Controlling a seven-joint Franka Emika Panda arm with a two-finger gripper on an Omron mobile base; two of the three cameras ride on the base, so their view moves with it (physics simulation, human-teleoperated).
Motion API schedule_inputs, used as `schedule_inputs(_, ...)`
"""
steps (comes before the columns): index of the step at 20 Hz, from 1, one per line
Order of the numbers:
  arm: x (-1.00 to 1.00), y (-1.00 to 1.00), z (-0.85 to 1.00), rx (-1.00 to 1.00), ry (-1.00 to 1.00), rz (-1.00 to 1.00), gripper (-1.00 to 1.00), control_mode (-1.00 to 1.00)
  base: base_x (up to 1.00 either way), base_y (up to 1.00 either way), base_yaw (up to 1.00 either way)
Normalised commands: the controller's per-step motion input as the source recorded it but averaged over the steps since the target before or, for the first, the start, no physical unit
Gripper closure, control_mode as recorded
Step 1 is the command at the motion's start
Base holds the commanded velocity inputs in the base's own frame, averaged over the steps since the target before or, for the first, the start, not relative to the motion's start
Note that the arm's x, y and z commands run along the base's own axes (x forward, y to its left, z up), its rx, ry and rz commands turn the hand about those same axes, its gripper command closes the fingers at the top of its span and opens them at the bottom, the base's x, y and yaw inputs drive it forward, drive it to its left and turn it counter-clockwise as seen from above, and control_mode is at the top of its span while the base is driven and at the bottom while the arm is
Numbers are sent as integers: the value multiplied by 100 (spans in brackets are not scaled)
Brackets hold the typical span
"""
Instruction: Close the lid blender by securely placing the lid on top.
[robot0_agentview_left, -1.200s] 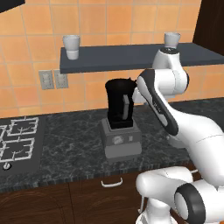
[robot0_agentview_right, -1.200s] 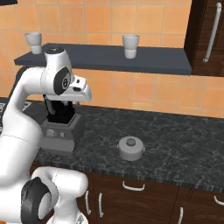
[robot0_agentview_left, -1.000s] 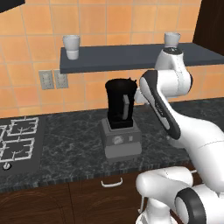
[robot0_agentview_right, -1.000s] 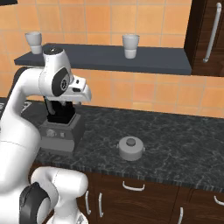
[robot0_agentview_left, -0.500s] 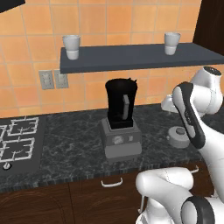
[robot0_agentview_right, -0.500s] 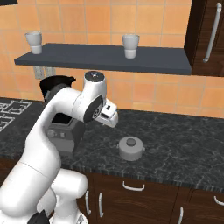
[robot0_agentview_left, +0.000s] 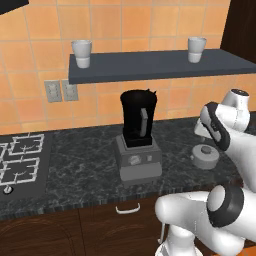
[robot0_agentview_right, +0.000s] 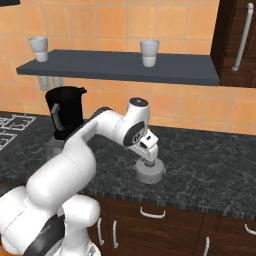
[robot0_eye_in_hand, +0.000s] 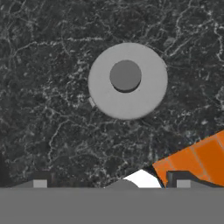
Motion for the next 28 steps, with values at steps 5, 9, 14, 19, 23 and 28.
schedule_inputs(5,47,-57,-25,0,8,0,-100,-100,0,0,0)
schedule_inputs(9,28,-25,-48,0,0,0,-100,-100,0,0,0)
schedule_inputs(14,13,1,-46,-1,1,1,-100,-100,0,0,0)
schedule_inputs(19,4,26,-26,-11,13,3,-100,-100,0,0,0)
schedule_inputs(23,9,0,-20,-1,6,8,-100,-100,0,0,0)
schedule_inputs(28,5,-11,-24,0,0,10,-100,-100,0,0,0)
